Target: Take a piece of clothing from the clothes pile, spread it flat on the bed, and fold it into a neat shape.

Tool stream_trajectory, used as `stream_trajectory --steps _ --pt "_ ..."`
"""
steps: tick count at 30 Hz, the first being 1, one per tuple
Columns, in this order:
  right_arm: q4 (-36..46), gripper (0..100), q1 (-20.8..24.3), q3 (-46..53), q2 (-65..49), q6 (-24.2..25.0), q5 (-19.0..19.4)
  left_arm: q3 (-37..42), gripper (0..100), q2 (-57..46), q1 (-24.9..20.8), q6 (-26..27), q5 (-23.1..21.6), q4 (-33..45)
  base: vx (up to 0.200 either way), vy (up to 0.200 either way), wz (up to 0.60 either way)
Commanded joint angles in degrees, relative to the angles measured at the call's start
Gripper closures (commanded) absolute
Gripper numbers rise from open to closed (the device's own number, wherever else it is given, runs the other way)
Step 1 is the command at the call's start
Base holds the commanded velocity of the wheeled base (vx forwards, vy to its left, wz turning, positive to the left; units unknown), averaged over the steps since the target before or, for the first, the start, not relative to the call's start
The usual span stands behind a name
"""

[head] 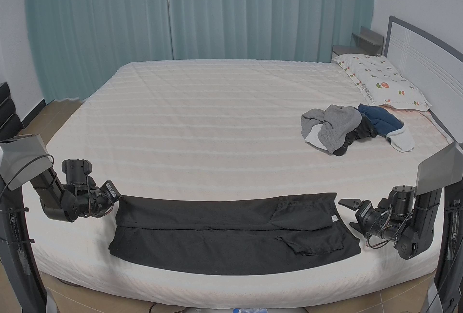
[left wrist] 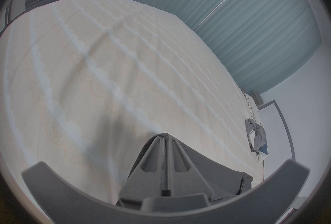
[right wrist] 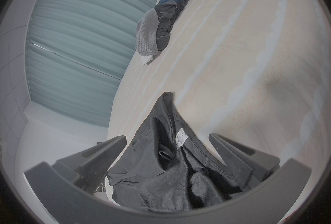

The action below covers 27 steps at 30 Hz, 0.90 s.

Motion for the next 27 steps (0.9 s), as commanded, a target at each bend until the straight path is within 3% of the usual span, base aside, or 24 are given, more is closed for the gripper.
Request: stream_trajectory --steps 1,4,5,14,20,27 --pt "-0.49 0 -0.07 0.21 0.37 0.02 0.21 0.75 100 -0.28 -0.01 0.41 0.00 0.24 0.000 0.000 0.00" --pt "-0.49 0 -0.07 0.21 0.37 0.10 0.30 0.93 100 -0.19 -0.01 0.49 0.00 0.24 0.000 0.000 0.00" --pt "-0.49 0 -0.07 0.21 0.37 0.10 0.30 0.93 0 -0.19 -0.01 0.58 0.00 0.24 0.000 0.000 0.00" --pt "-0.49 0 -0.15 0.56 0.28 0.10 0.83 1.72 0 -0.80 0.52 0.76 -0.61 -0.29 0.000 0.000 0.00" --pt "-0.49 0 -0.24 1.00 0.19 -0.07 2.15 5.76 0 -2.74 1.93 5.86 -8.26 -0.38 0.000 0.000 0.00" --pt "-0.49 0 -0.24 1.00 0.19 -0.25 2.32 7.26 0 -2.65 2.01 9.90 -10.28 -0.38 0.000 0.000 0.00"
